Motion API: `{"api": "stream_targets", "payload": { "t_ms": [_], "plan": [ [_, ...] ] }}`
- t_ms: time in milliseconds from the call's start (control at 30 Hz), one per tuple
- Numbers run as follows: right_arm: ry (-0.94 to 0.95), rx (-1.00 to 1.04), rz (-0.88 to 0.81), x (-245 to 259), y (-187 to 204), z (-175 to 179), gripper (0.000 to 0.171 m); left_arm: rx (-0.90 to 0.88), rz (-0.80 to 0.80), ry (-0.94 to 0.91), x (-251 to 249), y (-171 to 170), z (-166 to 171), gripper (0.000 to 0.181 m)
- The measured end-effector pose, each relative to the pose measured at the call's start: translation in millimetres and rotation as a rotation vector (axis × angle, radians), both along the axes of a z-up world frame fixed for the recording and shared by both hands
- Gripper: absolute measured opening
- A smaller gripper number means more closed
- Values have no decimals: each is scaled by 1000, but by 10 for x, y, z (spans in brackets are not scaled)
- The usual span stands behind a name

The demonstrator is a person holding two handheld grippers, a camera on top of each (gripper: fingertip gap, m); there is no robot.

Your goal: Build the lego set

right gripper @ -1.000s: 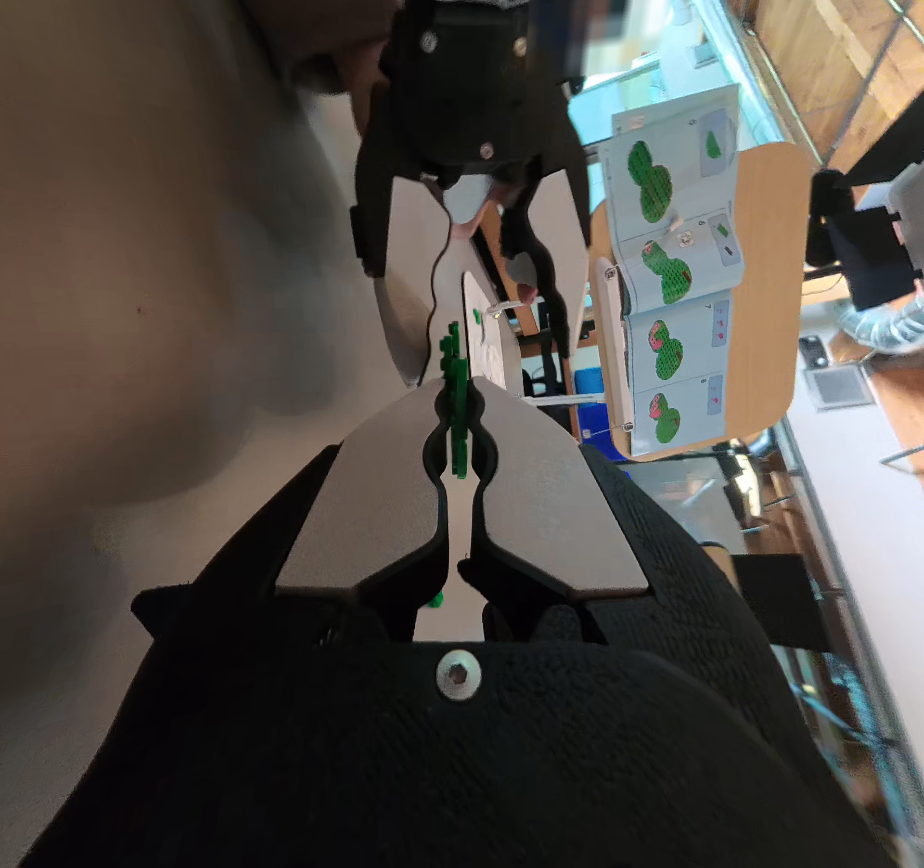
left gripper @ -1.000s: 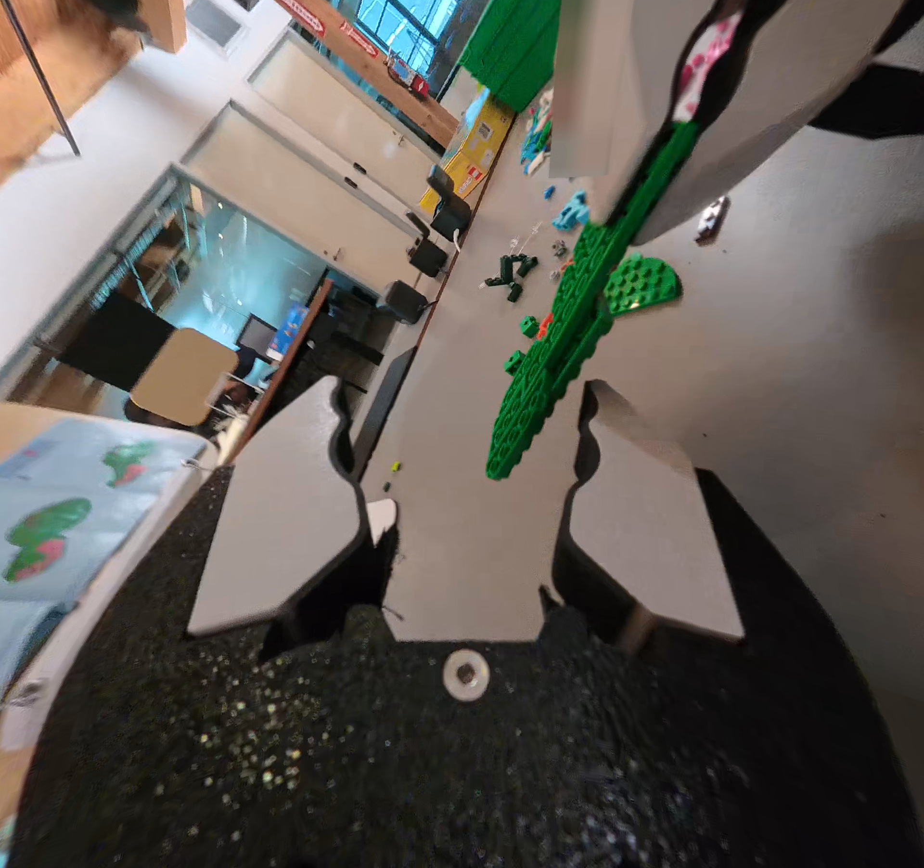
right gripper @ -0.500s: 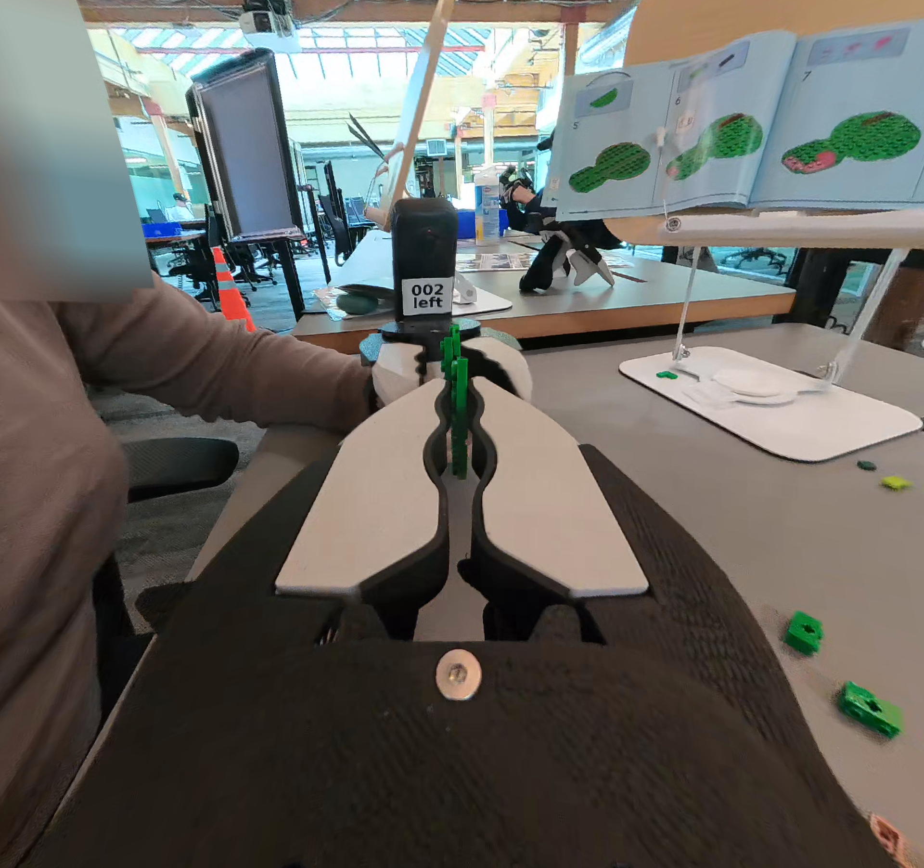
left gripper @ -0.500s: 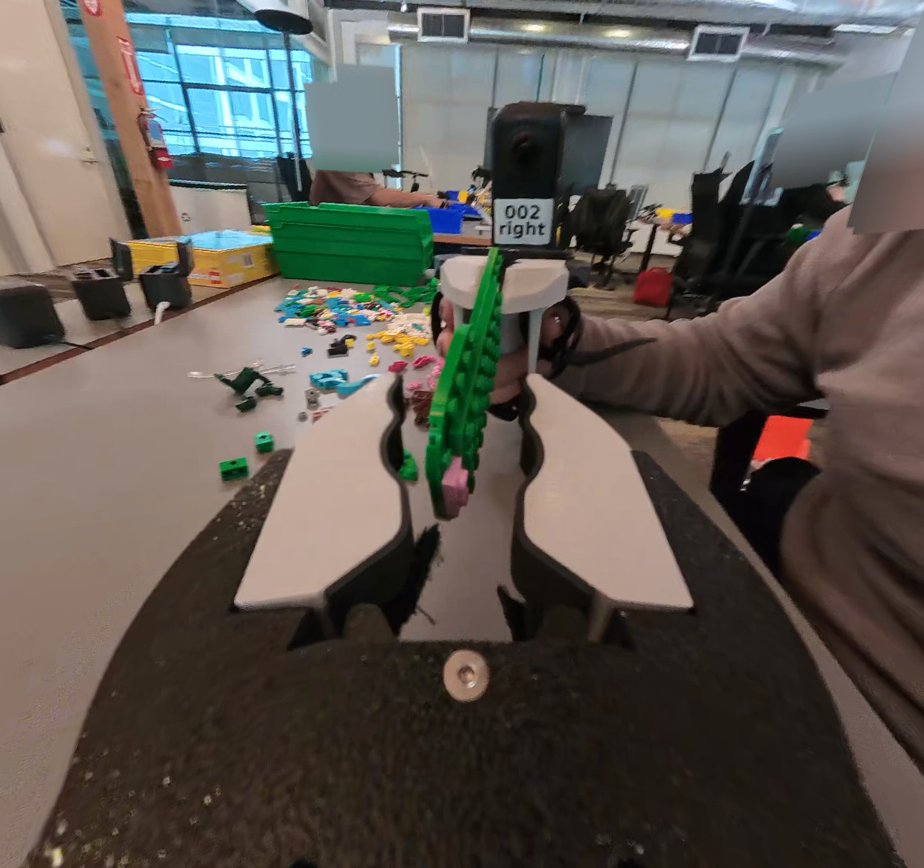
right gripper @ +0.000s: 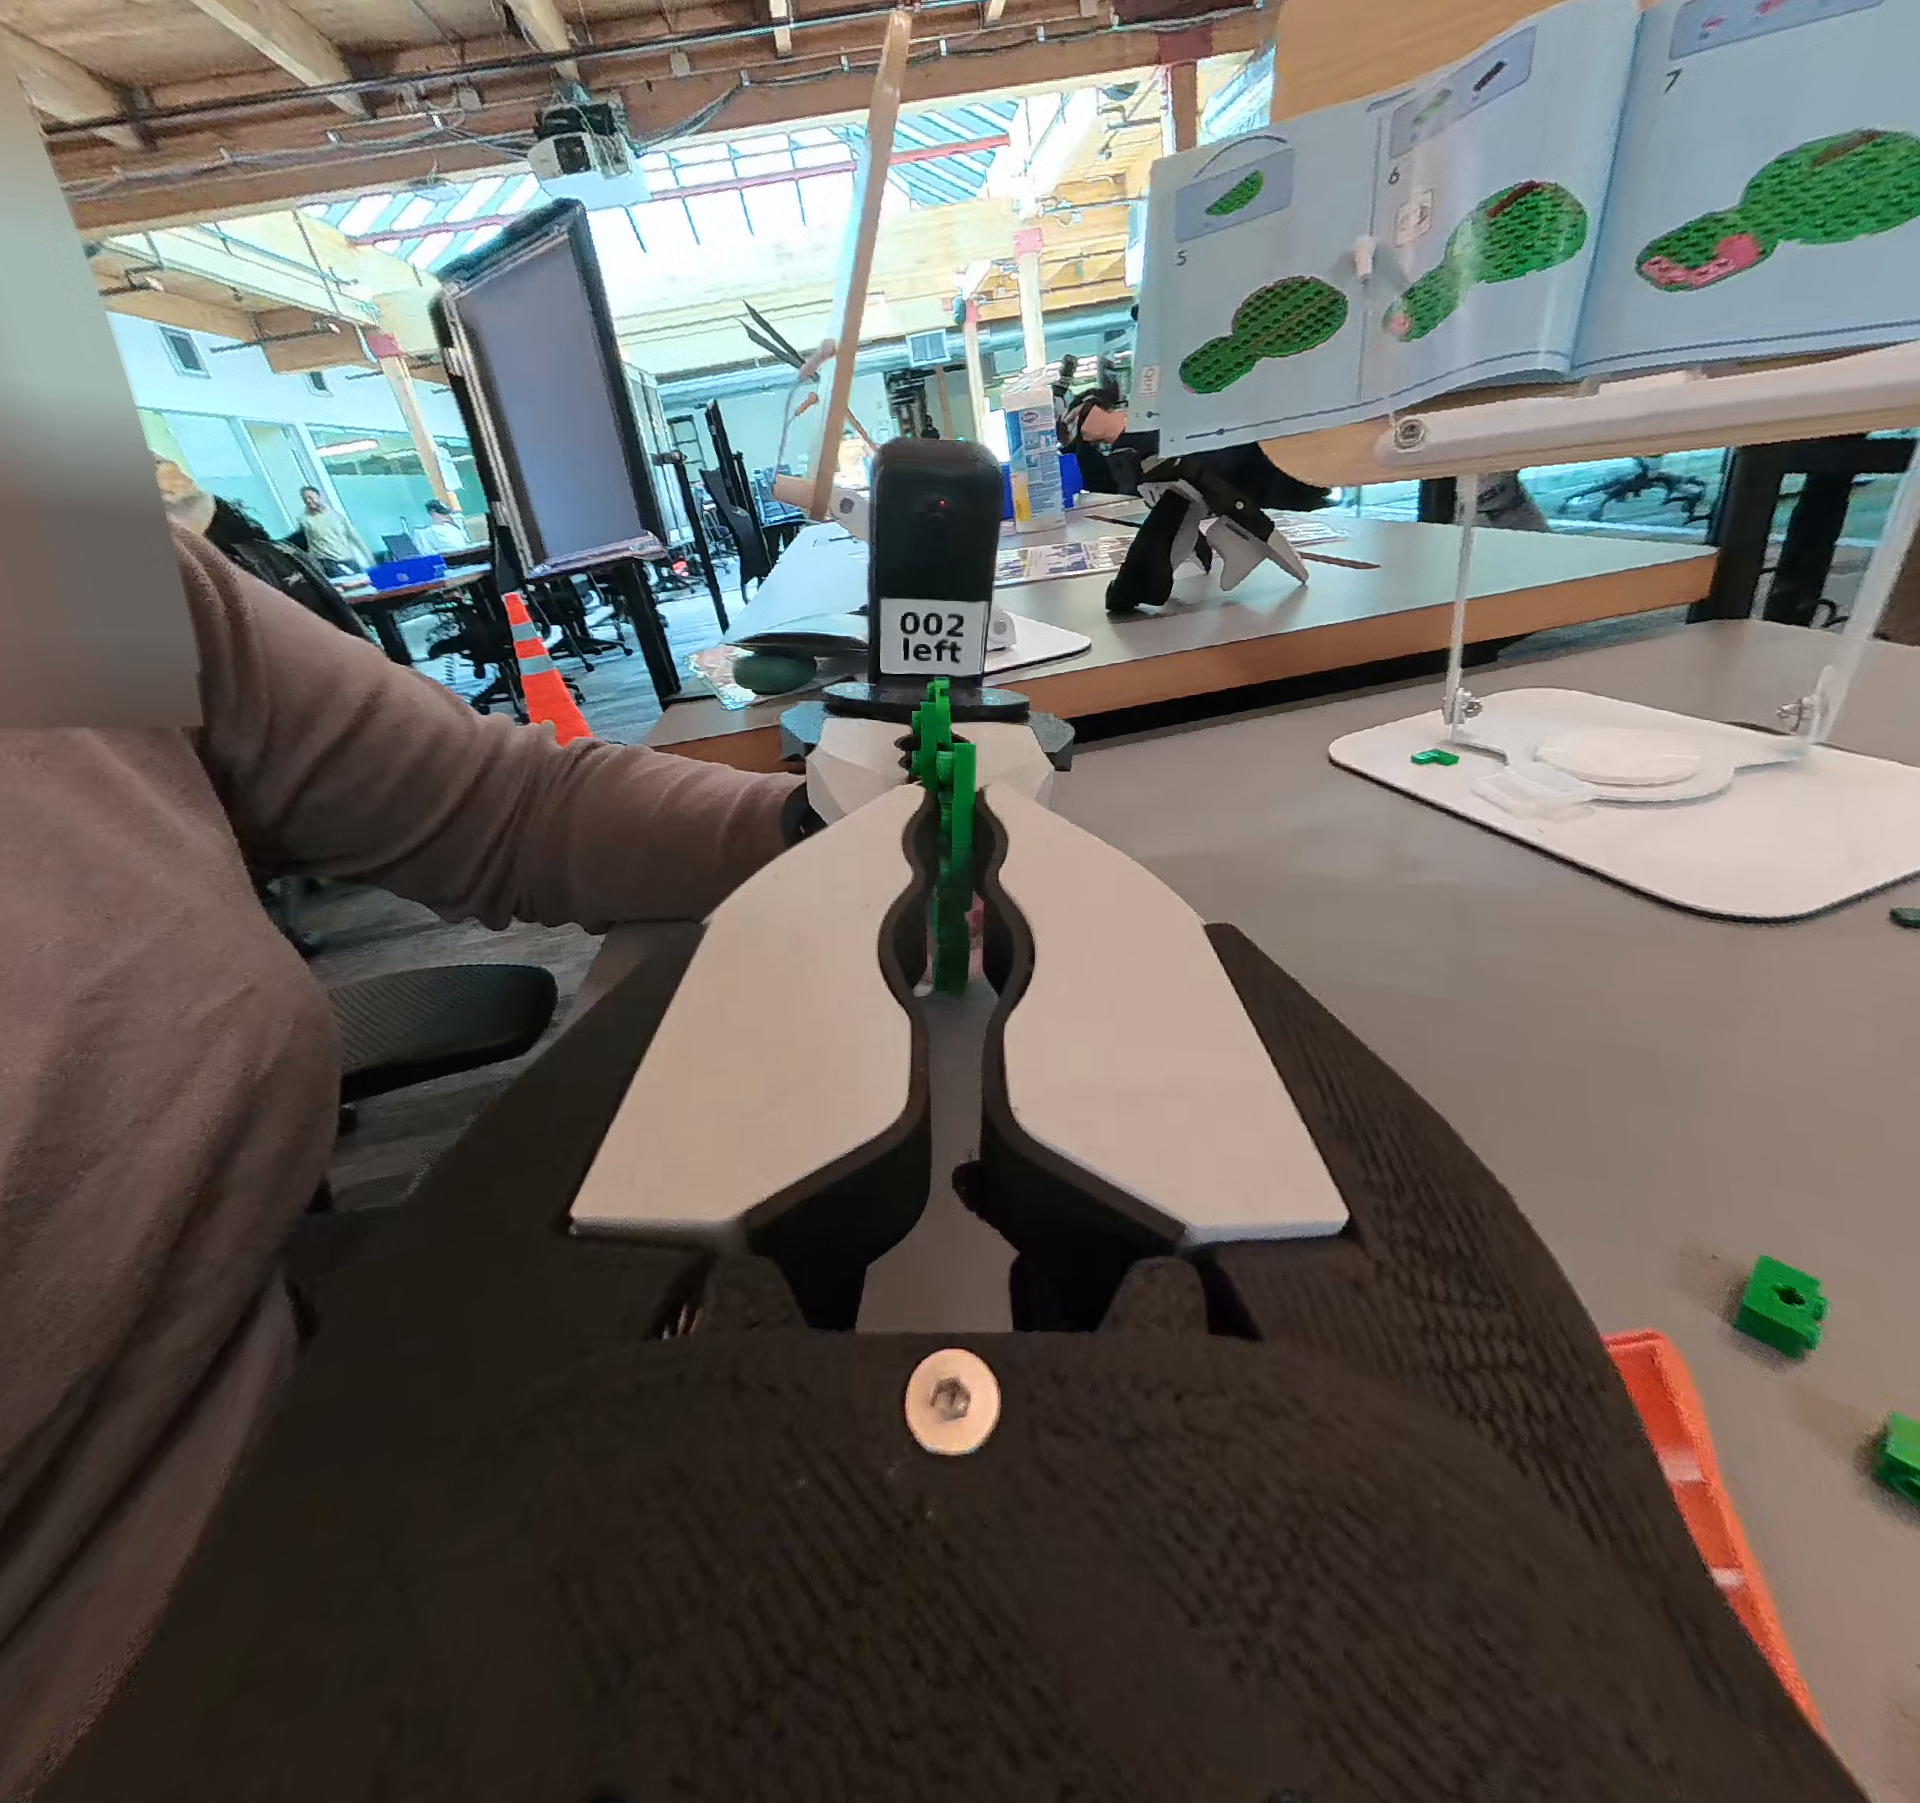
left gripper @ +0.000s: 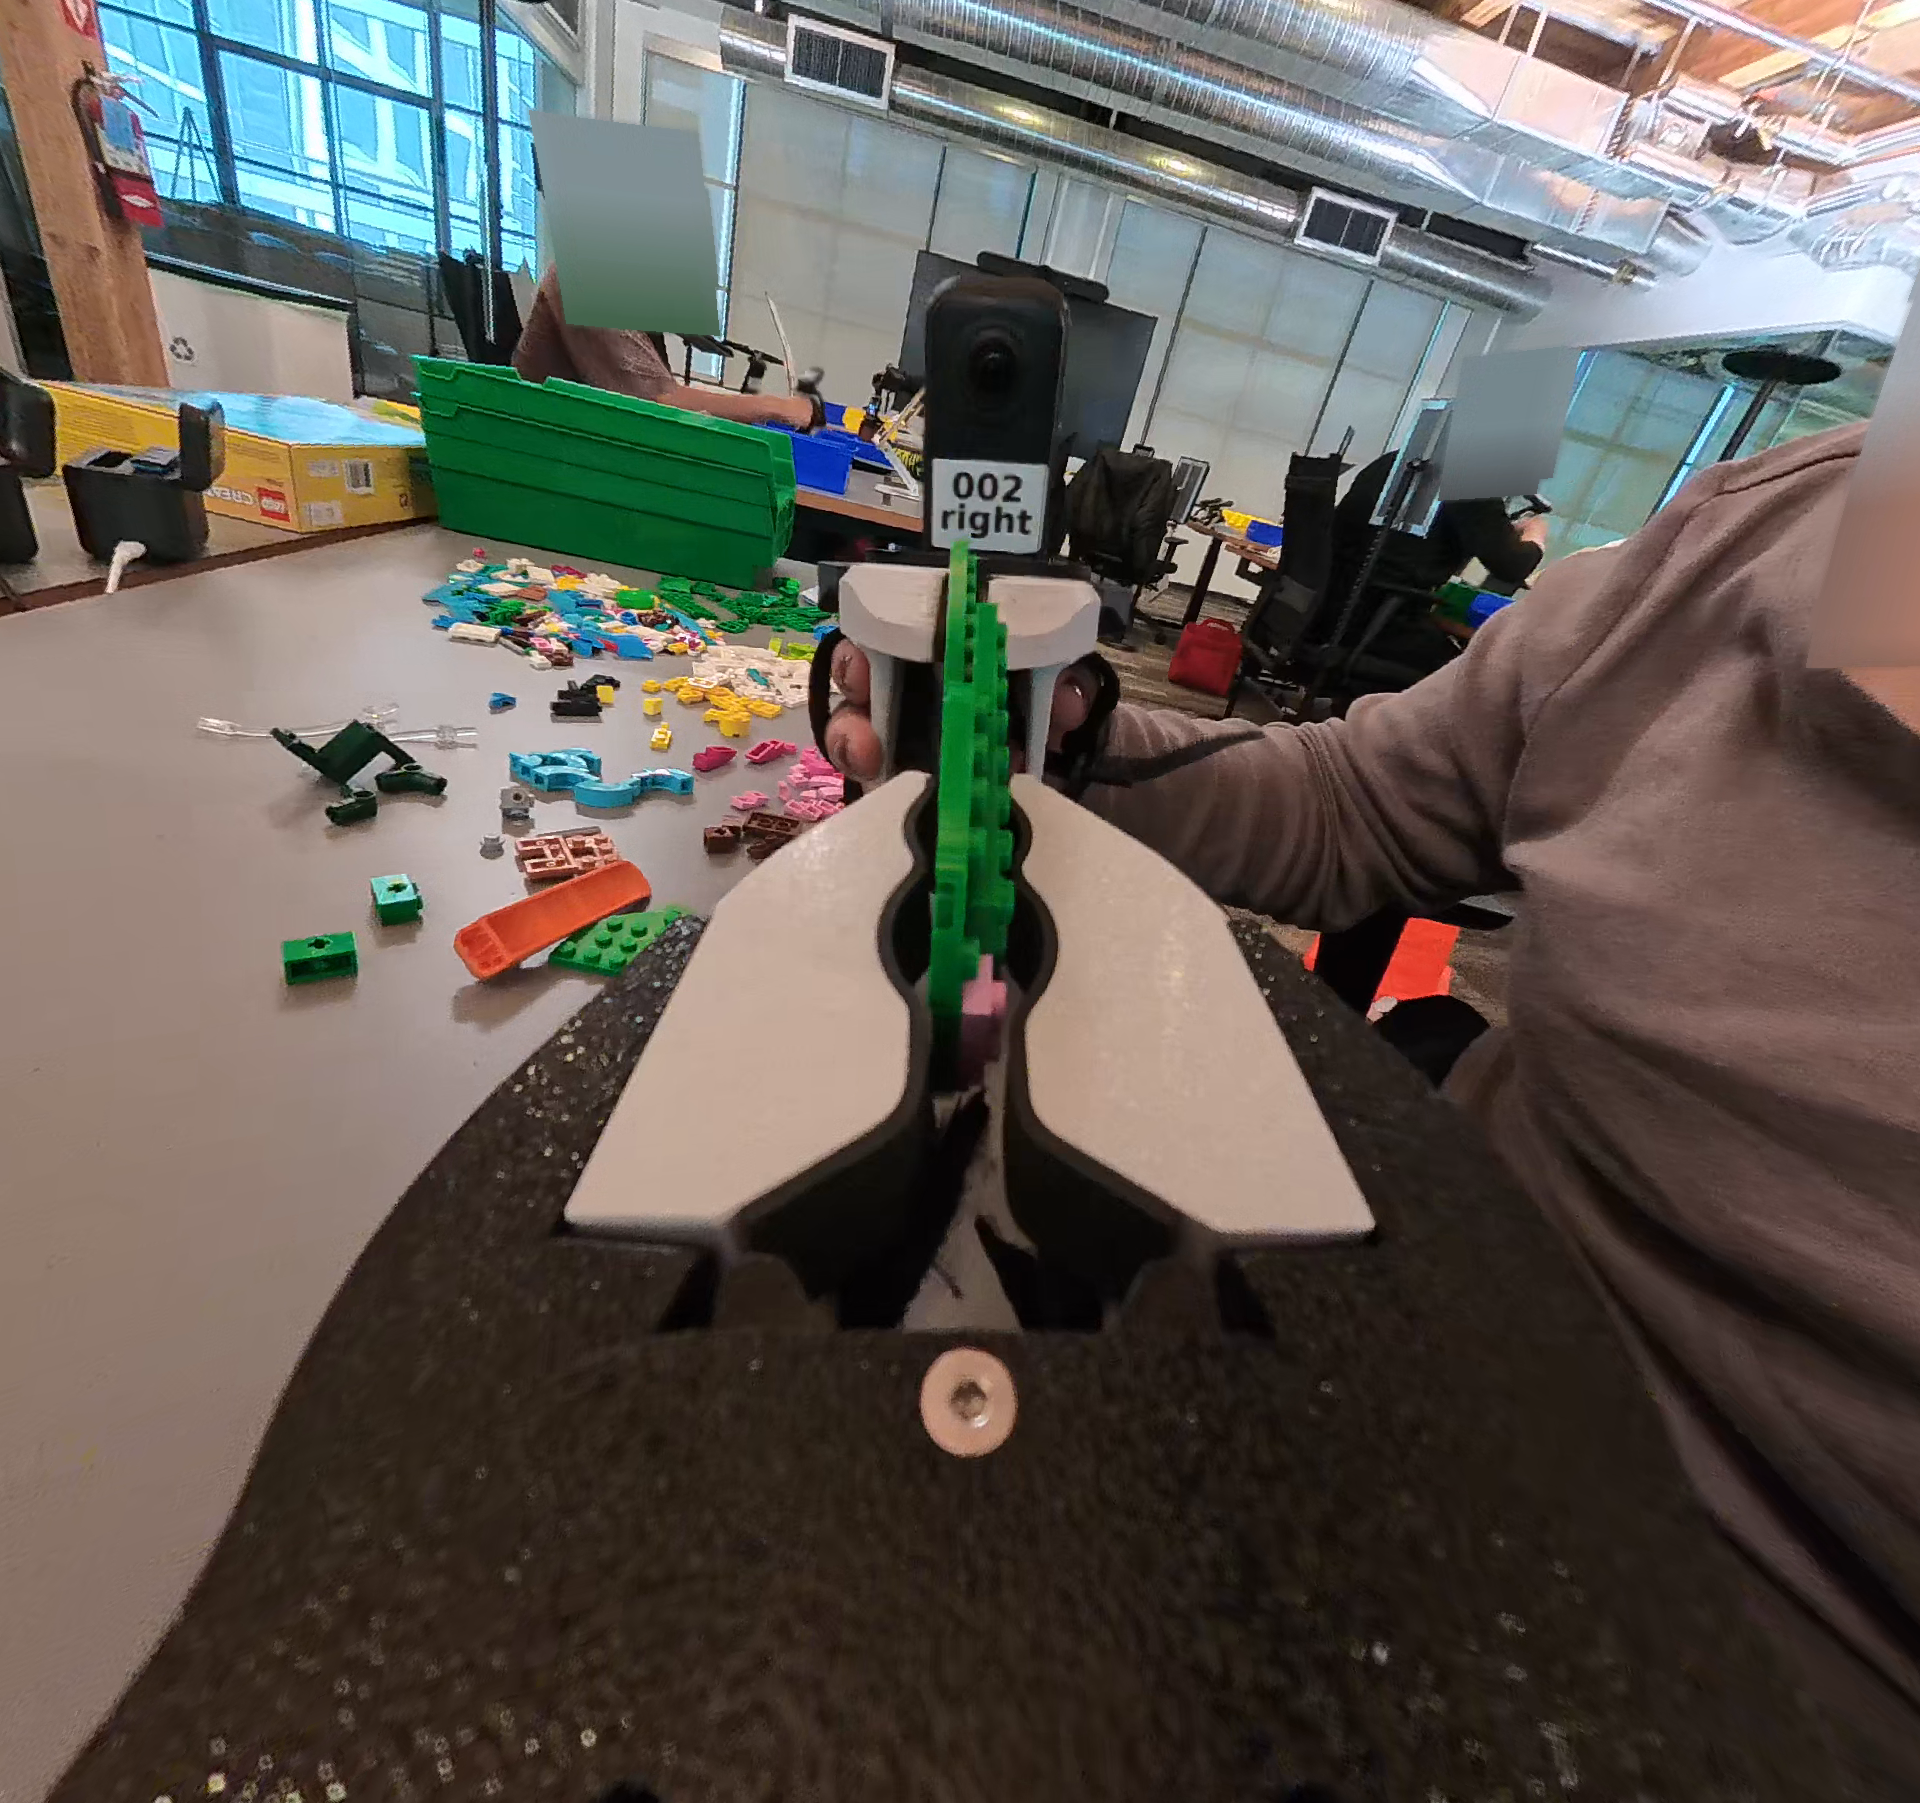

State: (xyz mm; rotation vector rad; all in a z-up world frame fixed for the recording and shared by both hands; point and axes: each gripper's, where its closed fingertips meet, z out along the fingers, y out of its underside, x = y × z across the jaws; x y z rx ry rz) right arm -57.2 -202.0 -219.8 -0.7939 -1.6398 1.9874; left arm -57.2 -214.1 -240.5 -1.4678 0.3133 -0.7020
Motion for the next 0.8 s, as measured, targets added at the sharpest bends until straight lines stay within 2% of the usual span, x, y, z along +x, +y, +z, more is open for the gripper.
{"api": "stream_targets", "payload": {
  "t_ms": [100, 167, 233, 333, 400, 467, 533, 600, 800],
  "plan": [
    [54, 65, -69, -20, 65, 3, 11, 12, 41, 37, -40, 14, -2, 9],
    [97, 72, -132, -24, 185, 60, 19, 57, 145, 153, -147, 37, -12, 9],
    [122, 73, -213, -44, 358, 104, 22, 121, 351, 418, -347, 84, -47, 9],
    [131, 181, -305, -86, 504, 34, 24, 233, 656, 992, -608, 103, -75, 9],
    [151, 351, -341, -114, 469, -83, 27, 318, 734, 1339, -591, 104, -108, 9],
    [199, 587, -371, -134, 381, -233, 27, 371, 711, 1545, -490, 126, -215, 9],
    [269, 804, -390, -142, 283, -363, 27, 355, 668, 1594, -438, 160, -338, 9],
    [293, 920, -394, -158, 231, -466, 26, 320, 658, 1592, -465, 180, -402, 9],
    [183, 864, -415, -181, 431, -493, 26, 253, 791, 1663, -665, 193, -373, 9]
  ]
}}
